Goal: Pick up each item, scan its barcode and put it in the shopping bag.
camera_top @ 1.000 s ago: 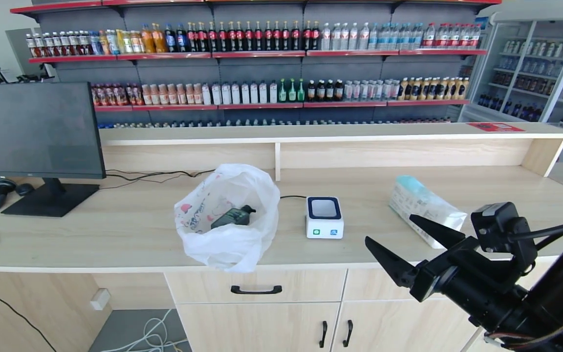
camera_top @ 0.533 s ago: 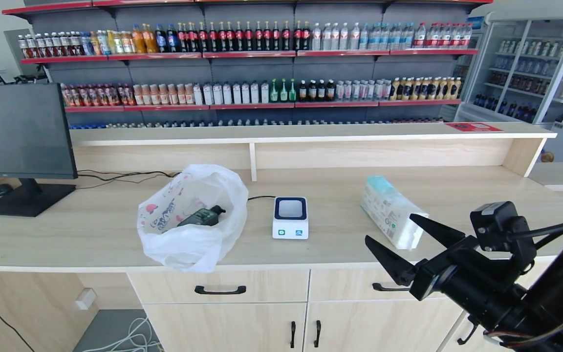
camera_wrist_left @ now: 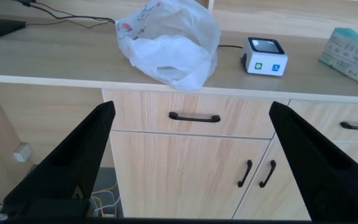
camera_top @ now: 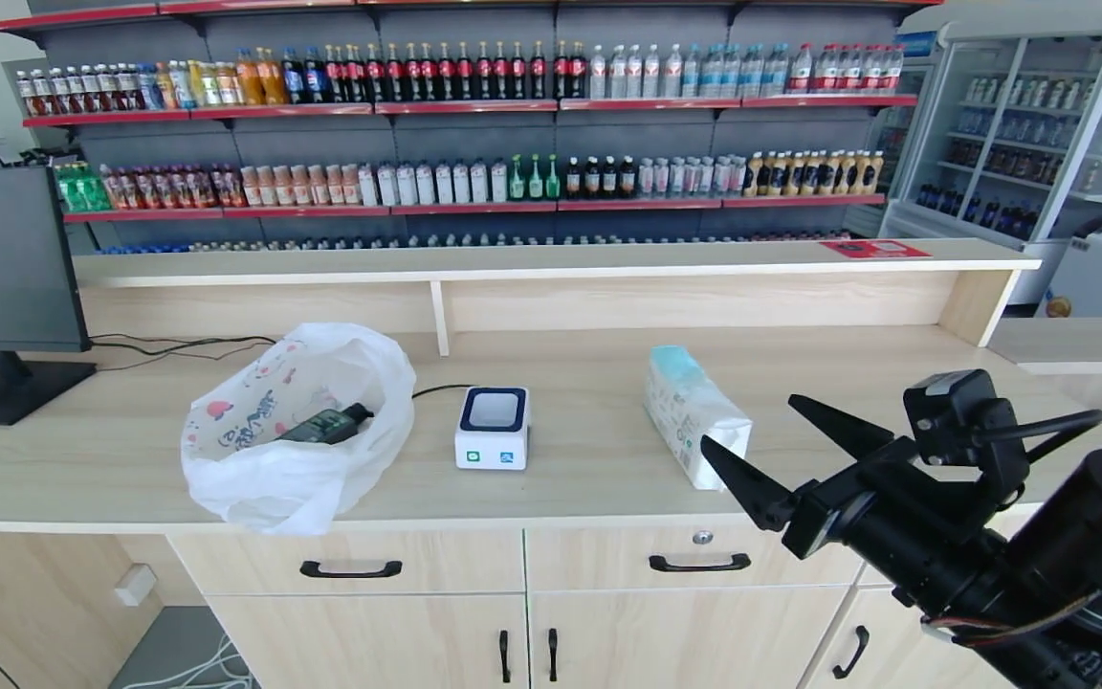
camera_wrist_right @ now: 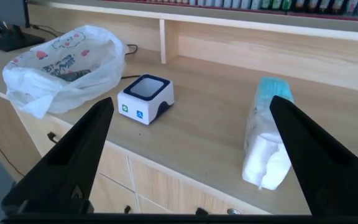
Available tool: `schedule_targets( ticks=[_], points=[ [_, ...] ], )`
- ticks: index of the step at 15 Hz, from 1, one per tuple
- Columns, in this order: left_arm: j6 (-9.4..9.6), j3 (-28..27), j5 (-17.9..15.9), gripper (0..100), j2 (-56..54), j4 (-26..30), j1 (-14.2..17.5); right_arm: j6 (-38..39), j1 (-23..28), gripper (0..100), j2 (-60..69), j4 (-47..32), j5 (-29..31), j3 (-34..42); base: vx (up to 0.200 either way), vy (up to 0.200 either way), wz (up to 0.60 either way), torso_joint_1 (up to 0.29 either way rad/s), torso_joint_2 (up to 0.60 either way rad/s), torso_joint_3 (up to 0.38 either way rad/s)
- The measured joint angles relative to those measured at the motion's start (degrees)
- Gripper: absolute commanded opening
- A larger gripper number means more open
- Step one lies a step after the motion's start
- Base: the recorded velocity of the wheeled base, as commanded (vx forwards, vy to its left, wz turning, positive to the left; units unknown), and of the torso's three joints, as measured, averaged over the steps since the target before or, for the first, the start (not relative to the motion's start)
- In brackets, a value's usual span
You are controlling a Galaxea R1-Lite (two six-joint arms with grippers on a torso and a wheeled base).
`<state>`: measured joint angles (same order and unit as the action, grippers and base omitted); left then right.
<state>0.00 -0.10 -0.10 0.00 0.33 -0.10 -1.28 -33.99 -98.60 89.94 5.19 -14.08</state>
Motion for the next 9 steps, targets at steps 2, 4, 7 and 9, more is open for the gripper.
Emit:
schedule_targets(
  ticks=[2,4,7,9],
  points=[
    [-0.05,0.0,0.0,100,0.0,0.0,0.1,-1.0,0.0,100,-0.9,0.0,0.0,-1.0,0.000,0.000,0.00,0.000,0.00,0.000],
    [-0.10,0.0,0.0,100,0.0,0.0,0.0,-1.2,-0.2,100,-1.9,0.0,0.0,-1.8,0.000,0.000,0.00,0.000,0.00,0.000],
    [-0.33,0.0,0.0,100,0.0,0.0,0.0,-0.9,-0.1,100,-3.4,0.0,0.0,-4.2,0.000,0.000,0.00,0.000,0.00,0.000],
    [-0.27,0.0,0.0,100,0.0,0.0,0.0,-0.5,-0.1,100,-4.4,0.0,0.1,-4.4,0.000,0.000,0.00,0.000,0.00,0.000]
  ],
)
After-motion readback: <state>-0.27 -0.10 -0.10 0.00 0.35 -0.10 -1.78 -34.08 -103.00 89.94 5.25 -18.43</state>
